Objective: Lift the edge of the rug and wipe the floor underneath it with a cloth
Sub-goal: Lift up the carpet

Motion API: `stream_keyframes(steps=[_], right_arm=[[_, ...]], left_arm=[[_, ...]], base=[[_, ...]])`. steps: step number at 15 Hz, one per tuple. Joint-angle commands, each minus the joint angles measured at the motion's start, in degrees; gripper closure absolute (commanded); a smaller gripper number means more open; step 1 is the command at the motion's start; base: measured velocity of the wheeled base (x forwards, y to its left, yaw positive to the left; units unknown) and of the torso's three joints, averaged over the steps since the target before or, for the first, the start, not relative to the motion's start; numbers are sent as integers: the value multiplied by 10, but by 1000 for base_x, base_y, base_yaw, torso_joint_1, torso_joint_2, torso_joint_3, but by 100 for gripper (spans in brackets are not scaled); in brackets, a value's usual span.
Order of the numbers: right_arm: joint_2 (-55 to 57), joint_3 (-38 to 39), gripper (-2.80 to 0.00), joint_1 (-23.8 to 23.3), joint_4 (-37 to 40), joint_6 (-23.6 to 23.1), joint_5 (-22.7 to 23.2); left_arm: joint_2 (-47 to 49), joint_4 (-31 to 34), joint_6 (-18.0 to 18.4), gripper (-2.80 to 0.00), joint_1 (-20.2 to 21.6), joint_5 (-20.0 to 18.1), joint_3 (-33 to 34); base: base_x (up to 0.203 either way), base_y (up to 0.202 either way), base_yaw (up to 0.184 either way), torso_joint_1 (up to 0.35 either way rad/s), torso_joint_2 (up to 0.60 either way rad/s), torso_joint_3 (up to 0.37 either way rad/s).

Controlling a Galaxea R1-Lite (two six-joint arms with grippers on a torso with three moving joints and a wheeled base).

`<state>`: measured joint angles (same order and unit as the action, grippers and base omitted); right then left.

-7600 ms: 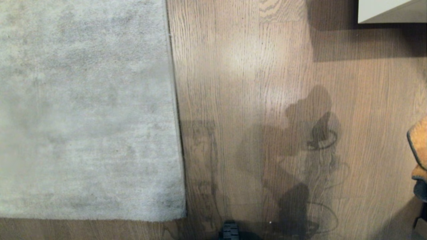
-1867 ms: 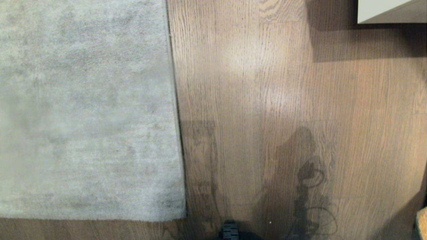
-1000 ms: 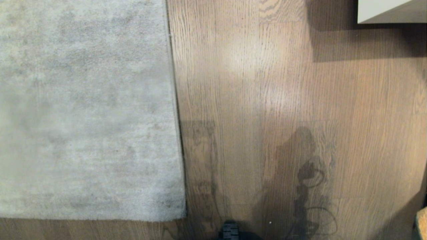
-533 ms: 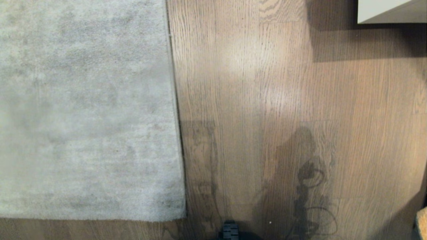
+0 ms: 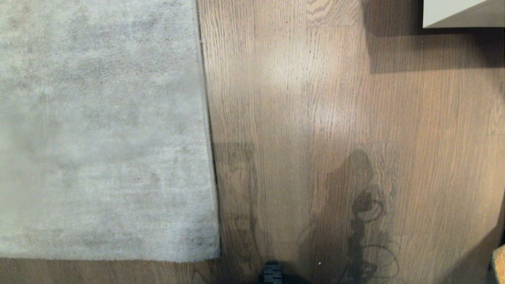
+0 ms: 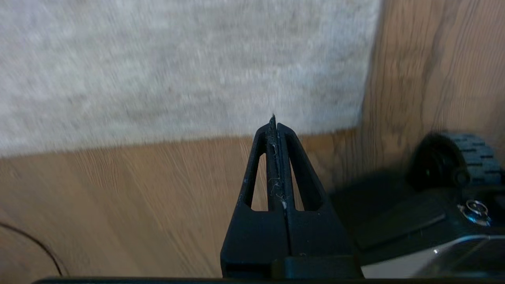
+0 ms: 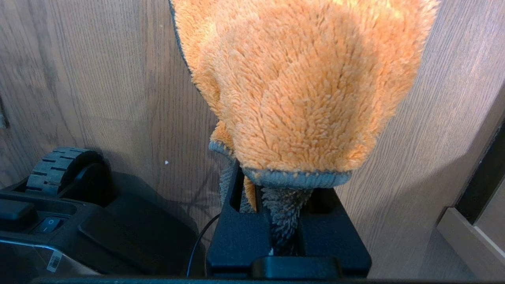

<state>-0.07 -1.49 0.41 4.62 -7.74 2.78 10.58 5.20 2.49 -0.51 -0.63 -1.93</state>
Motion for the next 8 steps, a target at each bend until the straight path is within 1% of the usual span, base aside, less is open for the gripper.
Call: stream_keyframes(steps=[1,5,7,8], right_arm=[[1,0,0,0,0,-1,0],[1,0,0,0,0,-1,0],[1,0,0,0,0,-1,0],[1,0,0,0,0,-1,0]], left_arm=[[34,1,-4,0,2,0,0],[66,5,-5,0,4,0,-8],[98,43,-5,0,4,0,-33],[125,51,-8,0,3,-2,-45]], base=[[0,0,0,0,0,0],[0,0,0,0,0,0],[0,0,0,0,0,0],[0,0,0,0,0,0]])
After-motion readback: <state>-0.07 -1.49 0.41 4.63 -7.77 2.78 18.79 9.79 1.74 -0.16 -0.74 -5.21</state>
